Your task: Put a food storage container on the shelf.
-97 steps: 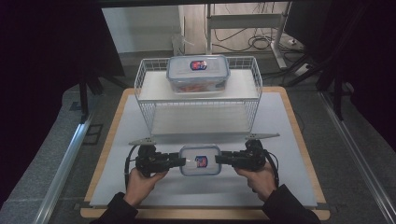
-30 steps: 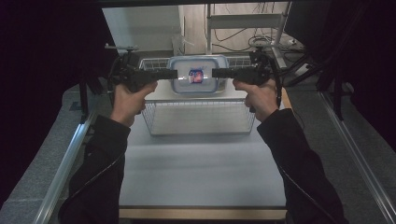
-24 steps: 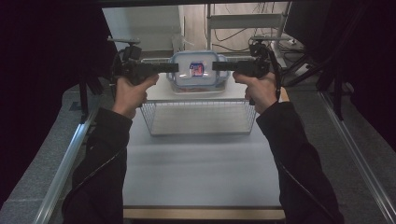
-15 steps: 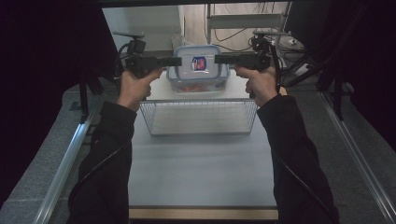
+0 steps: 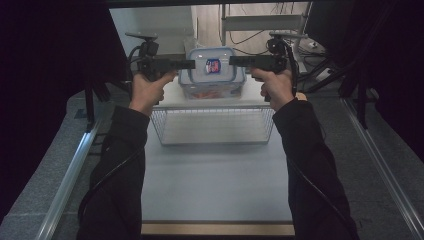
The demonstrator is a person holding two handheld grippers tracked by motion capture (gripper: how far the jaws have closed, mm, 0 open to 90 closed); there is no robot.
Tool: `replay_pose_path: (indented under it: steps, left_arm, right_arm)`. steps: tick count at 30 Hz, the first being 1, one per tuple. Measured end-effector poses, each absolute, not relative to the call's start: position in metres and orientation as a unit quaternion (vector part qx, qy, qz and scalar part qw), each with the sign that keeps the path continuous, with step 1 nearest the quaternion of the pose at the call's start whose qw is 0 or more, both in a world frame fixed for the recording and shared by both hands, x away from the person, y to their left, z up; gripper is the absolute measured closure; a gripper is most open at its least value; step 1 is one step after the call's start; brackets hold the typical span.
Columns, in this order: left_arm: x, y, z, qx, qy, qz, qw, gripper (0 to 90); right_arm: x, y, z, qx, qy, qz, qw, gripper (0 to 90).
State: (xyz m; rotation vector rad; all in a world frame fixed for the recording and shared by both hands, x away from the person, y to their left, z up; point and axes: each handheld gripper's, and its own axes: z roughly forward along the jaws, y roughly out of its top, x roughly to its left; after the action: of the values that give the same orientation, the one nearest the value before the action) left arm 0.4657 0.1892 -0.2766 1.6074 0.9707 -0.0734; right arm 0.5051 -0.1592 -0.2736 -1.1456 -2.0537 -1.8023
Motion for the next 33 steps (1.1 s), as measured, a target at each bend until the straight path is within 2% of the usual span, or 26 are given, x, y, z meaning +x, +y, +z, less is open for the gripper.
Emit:
replay_pose_path:
  steps: [8, 11, 13, 14, 18, 20, 23, 26, 28, 30, 33]
  left_arm:
    - [0.465, 0.188, -0.278, 0.69, 0.412, -0.017, 0.595, 55.9]
    - [0.465, 0.186, -0.278, 0.695, 0.417, 0.007, 0.586, 54.6]
    - [0.465, 0.184, -0.279, 0.699, 0.42, 0.013, 0.579, 57.7]
    - [0.466, 0.181, -0.281, 0.698, 0.423, 0.013, 0.577, 54.0]
    - [0.468, 0.181, -0.283, 0.691, 0.426, 0.011, 0.584, 53.0]
    - [0.468, 0.18, -0.284, 0.688, 0.43, 0.008, 0.584, 48.7]
    - [0.467, 0.18, -0.285, 0.682, 0.427, 0.019, 0.594, 45.2]
    - [0.462, 0.18, -0.284, 0.688, 0.422, 0.049, 0.588, 35.6]
    - [0.456, 0.181, -0.283, 0.694, 0.414, 0.069, 0.585, 33.2]
    - [0.449, 0.181, -0.282, 0.697, 0.407, 0.085, 0.584, 34.6]
    - [0.431, 0.181, -0.284, 0.712, 0.381, 0.12, 0.578, 49.3]
  right_arm:
    - [0.505, -0.159, -0.275, -0.384, -0.687, -0.611, 0.085, 57.2]
    - [0.505, -0.158, -0.275, -0.388, -0.686, -0.612, 0.072, 56.5]
    - [0.505, -0.156, -0.275, -0.391, -0.69, -0.607, 0.058, 55.2]
    - [0.505, -0.154, -0.276, -0.394, -0.694, -0.601, 0.044, 53.8]
    - [0.506, -0.154, -0.277, -0.396, -0.69, -0.605, 0.031, 53.6]
    - [0.506, -0.153, -0.277, -0.399, -0.691, -0.603, 0.004, 52.9]
    - [0.505, -0.151, -0.276, -0.4, -0.694, -0.598, -0.011, 50.1]
    - [0.501, -0.15, -0.275, -0.395, -0.699, -0.594, -0.054, 46.1]
    - [0.494, -0.152, -0.271, -0.388, -0.699, -0.596, -0.075, 45.7]
    - [0.487, -0.154, -0.267, -0.375, -0.701, -0.601, -0.081, 48.3]
    - [0.463, -0.157, -0.261, -0.345, -0.726, -0.582, -0.124, 71.0]
